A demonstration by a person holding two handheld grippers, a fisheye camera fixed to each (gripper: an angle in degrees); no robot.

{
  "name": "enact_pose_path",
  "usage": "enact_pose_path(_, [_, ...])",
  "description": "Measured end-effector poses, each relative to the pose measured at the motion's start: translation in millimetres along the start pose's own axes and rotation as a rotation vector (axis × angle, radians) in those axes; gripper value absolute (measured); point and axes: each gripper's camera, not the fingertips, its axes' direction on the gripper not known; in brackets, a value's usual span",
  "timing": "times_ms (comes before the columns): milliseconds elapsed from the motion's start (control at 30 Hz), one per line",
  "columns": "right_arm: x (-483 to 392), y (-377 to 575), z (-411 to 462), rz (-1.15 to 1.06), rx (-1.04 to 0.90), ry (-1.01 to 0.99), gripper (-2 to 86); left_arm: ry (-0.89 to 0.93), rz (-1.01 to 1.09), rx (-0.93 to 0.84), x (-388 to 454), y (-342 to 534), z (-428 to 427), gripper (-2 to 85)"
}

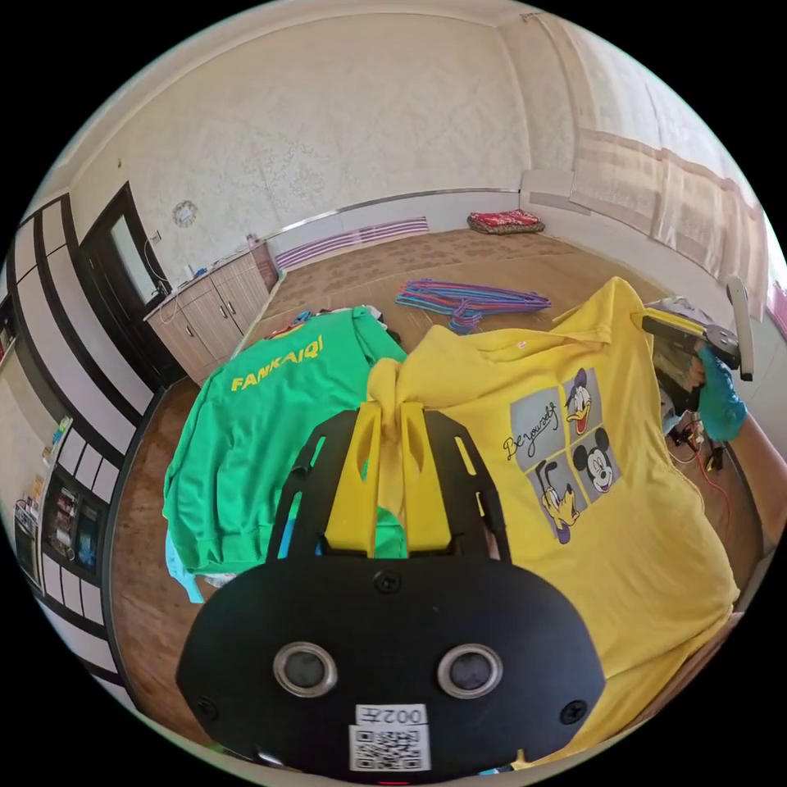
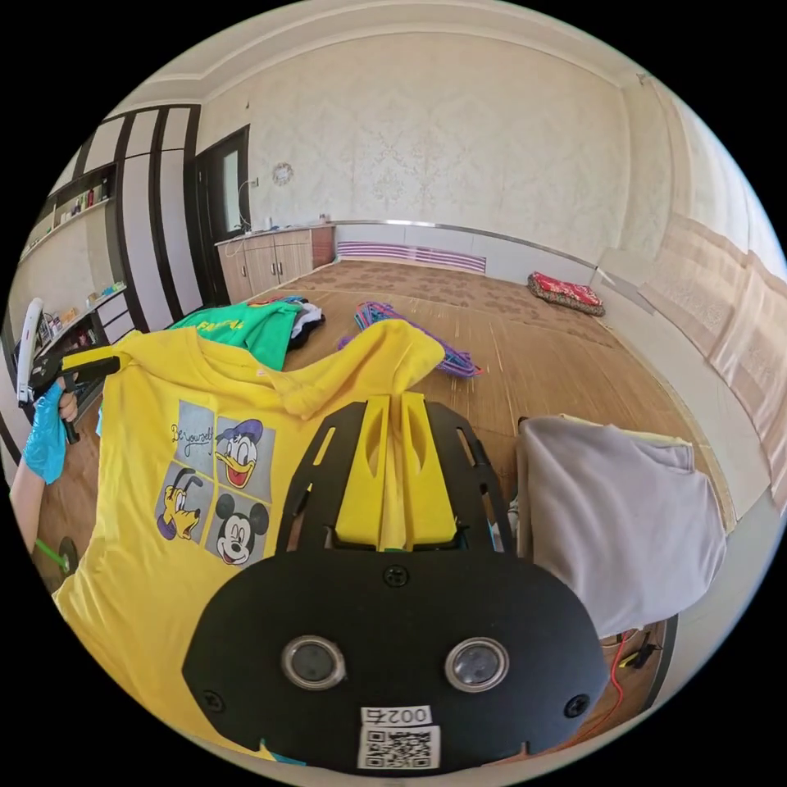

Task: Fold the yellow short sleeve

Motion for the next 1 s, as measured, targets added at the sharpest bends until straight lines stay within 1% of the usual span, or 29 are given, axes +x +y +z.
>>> enact_pose_path(233, [4, -37, 1, 0.013, 0.076, 0.093, 0.9, -0.042, 0.037, 0.072, -2, -45, 10, 6.1])
enact_pose_path(400, [6, -45, 19, 0.029, 0.059, 0.108, 0.8, -0.061, 0.067, 0.053, 3, -56, 31, 7.2])
enact_pose_path(500, [3, -41, 33, 0.03, 0.018, 0.105, 0.9, -0.055, 0.077, 0.012, 6, -52, 47, 7.6])
enact_pose_path(700, [-4, -16, 67, 0.004, -0.16, 0.018, 1.9, 0.013, 0.139, -0.118, 15, -24, 68, 7.6])
enact_pose_path(833, [-8, -1, 72, -0.055, -0.269, -0.167, 4.2, 0.059, 0.155, -0.127, 15, -6, 54, 7.0])
enact_pose_path(933, [-13, 7, 53, -0.082, -0.26, -0.152, 5.7, 0.099, 0.14, -0.111, 7, 5, 35, 6.3])
enact_pose_path(1000, [-18, 10, 37, -0.103, -0.245, -0.129, 6.1, 0.09, 0.129, -0.102, 1, 11, 21, 5.8])
